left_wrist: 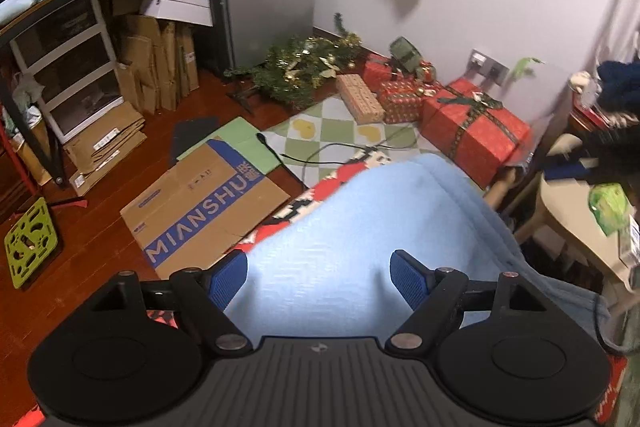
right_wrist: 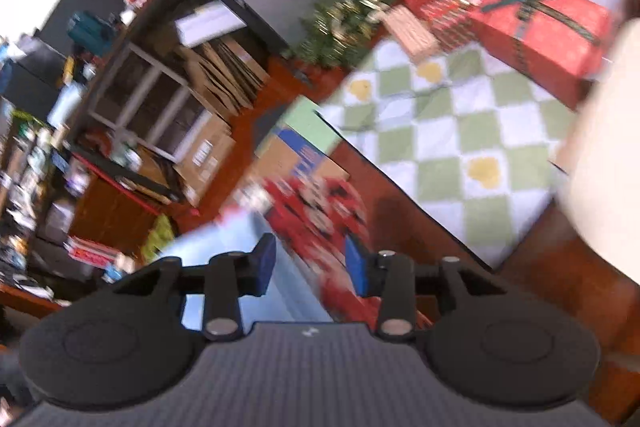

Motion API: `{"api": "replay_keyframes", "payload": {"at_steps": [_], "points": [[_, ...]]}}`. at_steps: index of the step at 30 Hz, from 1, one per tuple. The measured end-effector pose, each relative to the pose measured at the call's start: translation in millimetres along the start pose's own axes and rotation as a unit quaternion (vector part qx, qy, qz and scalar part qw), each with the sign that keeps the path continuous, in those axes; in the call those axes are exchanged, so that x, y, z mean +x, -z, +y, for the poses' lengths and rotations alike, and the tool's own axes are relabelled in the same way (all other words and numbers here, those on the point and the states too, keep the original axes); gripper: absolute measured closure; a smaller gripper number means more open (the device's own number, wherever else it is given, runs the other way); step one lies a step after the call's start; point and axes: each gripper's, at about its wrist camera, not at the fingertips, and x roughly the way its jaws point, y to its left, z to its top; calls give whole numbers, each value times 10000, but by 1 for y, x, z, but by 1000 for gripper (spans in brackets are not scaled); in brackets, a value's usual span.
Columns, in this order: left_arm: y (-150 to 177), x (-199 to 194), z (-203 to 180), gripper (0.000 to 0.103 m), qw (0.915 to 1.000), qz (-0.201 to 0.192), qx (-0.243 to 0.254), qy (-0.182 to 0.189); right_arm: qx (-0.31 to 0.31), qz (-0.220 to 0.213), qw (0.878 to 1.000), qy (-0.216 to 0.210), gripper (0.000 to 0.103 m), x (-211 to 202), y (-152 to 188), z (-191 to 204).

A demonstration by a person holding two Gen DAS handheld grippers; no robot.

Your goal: Fold clothes

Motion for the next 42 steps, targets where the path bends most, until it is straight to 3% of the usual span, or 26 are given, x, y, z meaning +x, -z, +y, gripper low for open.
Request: {"api": "replay_keyframes", "payload": {"at_steps": [7,12,16,25,31,35,37,40,42], "points": [[8,-5,-43,25,9987,131,269,420,234,378,9965,704,58,-73,101,-67],[23,-9,-75,25,9963,306,306,737,312,539,9953,748,57,-100,166,-81],[39,-7,-97,26,9936,514,418,913,342,642,9950,681,58,-90,193,-79],[63,-5,-119,27,9916,695,613,908,454,158,9885,1431,60,-47,201,-63],[73,-9,-125,27,9908,699,785,847,-156,376,9737,2240,60,-30,190,-26],[78,-13,-126,27,9903,721,767,904,-7,164,9804,1961,56,-45,188,-25],[81,-14,-125,27,9902,743,734,926,108,191,9826,1844,49,-43,184,-35],[86,-15,-125,27,9905,768,680,916,89,172,9850,1714,47,-34,178,-45],[88,-14,-127,28,9906,796,646,903,-35,138,9859,1667,61,-29,176,-45]]}}
